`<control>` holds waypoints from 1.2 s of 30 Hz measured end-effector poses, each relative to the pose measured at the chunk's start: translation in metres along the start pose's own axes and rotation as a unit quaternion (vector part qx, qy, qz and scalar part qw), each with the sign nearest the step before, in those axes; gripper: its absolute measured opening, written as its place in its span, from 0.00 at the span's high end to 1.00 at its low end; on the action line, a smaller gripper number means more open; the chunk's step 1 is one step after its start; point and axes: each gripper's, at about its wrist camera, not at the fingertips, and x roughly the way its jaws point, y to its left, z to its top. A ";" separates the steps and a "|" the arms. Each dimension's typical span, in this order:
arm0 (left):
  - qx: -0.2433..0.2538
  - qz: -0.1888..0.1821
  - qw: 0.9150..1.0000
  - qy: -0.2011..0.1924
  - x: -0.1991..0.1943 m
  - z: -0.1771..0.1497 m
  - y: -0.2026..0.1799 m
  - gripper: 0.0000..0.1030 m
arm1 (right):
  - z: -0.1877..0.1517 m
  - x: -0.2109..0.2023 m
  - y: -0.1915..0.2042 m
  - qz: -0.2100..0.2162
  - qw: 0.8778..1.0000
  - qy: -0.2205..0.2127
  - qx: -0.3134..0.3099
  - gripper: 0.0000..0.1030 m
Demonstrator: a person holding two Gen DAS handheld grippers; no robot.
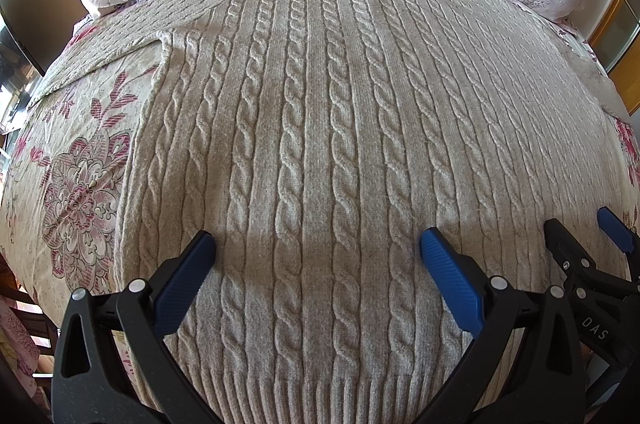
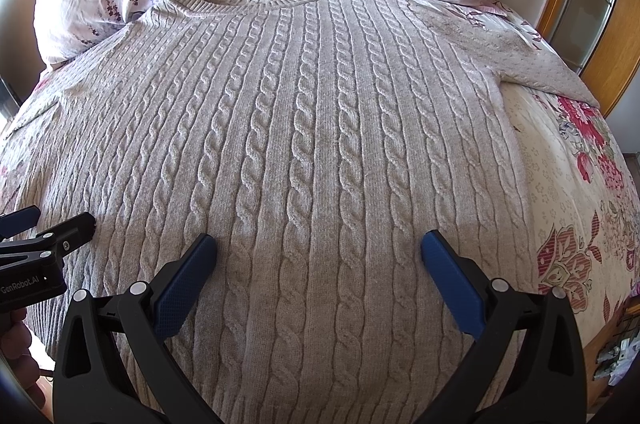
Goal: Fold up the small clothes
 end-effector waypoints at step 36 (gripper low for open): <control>-0.076 -0.085 0.990 -0.085 0.005 0.040 0.031 0.02 | 0.078 0.047 -0.286 0.119 0.879 -0.042 0.460 0.42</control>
